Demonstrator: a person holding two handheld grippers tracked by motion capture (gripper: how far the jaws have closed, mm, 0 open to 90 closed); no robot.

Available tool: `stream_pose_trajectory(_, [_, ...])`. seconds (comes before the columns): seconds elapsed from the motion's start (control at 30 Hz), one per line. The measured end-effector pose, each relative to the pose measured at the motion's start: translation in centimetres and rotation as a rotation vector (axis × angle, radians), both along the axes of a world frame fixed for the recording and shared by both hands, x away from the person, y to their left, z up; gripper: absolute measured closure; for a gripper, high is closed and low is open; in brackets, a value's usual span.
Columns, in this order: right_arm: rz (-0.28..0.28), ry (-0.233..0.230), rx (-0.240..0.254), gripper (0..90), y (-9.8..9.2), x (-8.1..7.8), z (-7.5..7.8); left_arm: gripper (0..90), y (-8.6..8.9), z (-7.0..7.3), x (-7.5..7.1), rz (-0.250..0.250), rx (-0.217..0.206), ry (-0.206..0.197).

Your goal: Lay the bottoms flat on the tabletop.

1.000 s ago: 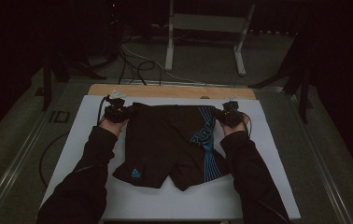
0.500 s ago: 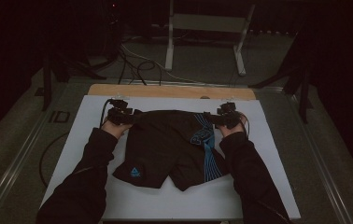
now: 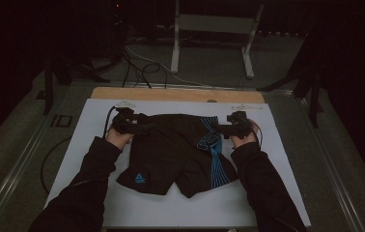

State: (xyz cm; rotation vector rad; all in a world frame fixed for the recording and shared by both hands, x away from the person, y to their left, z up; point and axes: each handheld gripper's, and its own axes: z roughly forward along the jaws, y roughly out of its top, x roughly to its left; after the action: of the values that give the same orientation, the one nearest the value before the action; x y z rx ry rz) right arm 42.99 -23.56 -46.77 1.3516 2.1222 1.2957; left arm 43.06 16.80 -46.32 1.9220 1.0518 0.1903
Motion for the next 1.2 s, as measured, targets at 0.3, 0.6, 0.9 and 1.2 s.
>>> stream_pose_trajectory(0.3, [0.040,-0.030,-0.023,13.5,-0.3,-1.7,0.4,2.4,0.6,0.5,-1.6,-0.032,0.000,-0.024])
stream_pose_trajectory(0.6, [0.082,-0.045,-0.014,13.6,-0.3,-3.5,0.8,2.4,0.9,1.5,-4.0,-0.076,-0.019,-0.058])
stream_pose_trajectory(0.9, [0.130,-0.073,-0.012,13.6,-0.2,-6.2,1.4,2.3,1.6,2.0,-7.0,-0.125,-0.015,-0.091])
stream_pose_trajectory(1.2, [0.166,-0.078,-0.028,13.7,-0.3,-9.1,1.0,2.8,3.6,1.7,-11.7,-0.173,0.005,-0.127])
